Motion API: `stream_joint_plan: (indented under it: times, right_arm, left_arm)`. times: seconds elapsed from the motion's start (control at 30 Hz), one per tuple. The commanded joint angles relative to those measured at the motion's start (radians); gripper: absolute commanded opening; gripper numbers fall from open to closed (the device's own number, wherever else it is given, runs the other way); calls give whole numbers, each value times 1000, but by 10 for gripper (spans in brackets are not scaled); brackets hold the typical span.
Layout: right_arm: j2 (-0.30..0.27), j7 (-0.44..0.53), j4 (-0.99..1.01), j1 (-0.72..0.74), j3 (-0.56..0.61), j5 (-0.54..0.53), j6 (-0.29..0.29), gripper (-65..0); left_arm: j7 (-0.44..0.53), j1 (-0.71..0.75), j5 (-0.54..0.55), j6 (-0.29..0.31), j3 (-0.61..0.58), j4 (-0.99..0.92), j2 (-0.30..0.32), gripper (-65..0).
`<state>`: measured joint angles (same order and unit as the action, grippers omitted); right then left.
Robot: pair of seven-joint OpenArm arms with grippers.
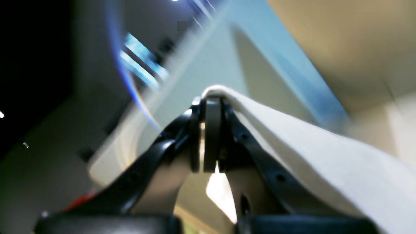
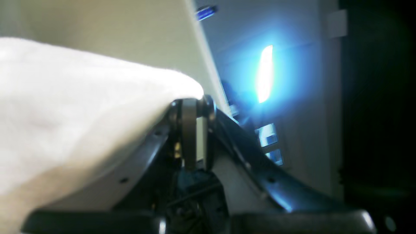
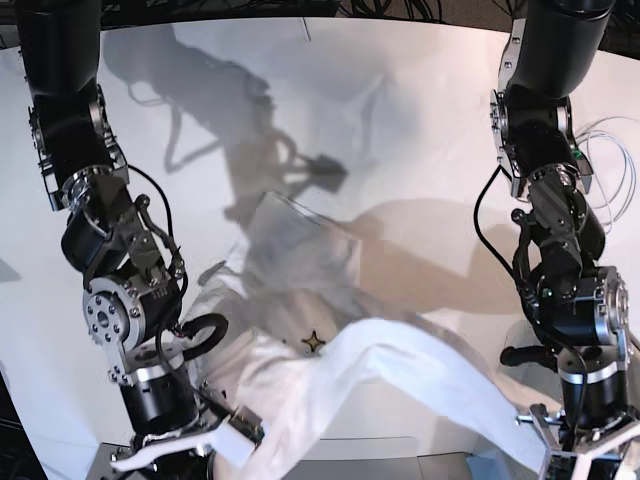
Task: Layout the t-shirt on the table in an organized manner, then fold the t-shirt properly
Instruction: 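Lift the shirt high with both grippers and shake it out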
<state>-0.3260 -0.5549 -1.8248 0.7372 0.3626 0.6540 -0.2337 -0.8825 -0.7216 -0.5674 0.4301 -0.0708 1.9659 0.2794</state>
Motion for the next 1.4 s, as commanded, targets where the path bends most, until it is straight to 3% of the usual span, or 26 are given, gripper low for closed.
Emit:
stream_joint_plan:
  times: [0.0,0.1,0.23,0.43,0.57,0.67,0.8,0.93,1.13,1.37]
  right_arm:
    - [-6,9,10,74,-10,2,20,-650]
    - [-6,9,63,158,-12,-15,21,-650]
    - [-9,9,135,282,-14,-40,26,-650]
    - [-11,9,195,348,-145,-72,24,-650]
    - [-23,9,142,273,-208,-86,20,-650]
    - [-91,9,47,163,-230,-90,20,-650]
    - [-137,3,-79,26,-234,-90,20,-650]
    - [-192,-83,-230,-101,-236,-92,20,-650]
    - [-198,-86,-238,-163,-417,-145,17,-650]
    - [-255,-118,-238,-173,-531,-196,-59,-650]
  left_arm:
    - [52,-49,-6,-12,2,13,4,-650]
    - [119,-102,-6,-12,1,13,10,-650]
    - [147,-175,-6,-12,1,13,67,-650]
    - [142,-207,-6,-12,16,19,169,-650]
    - [139,-165,-87,-12,67,45,206,-650]
    - [148,-76,-161,-12,96,74,208,-650]
    - [148,7,-240,-12,99,80,217,-650]
    - [148,83,-322,-12,99,83,223,-650]
    - [148,101,-438,-12,118,86,222,-650]
    - [148,201,-443,-12,250,86,222,-650]
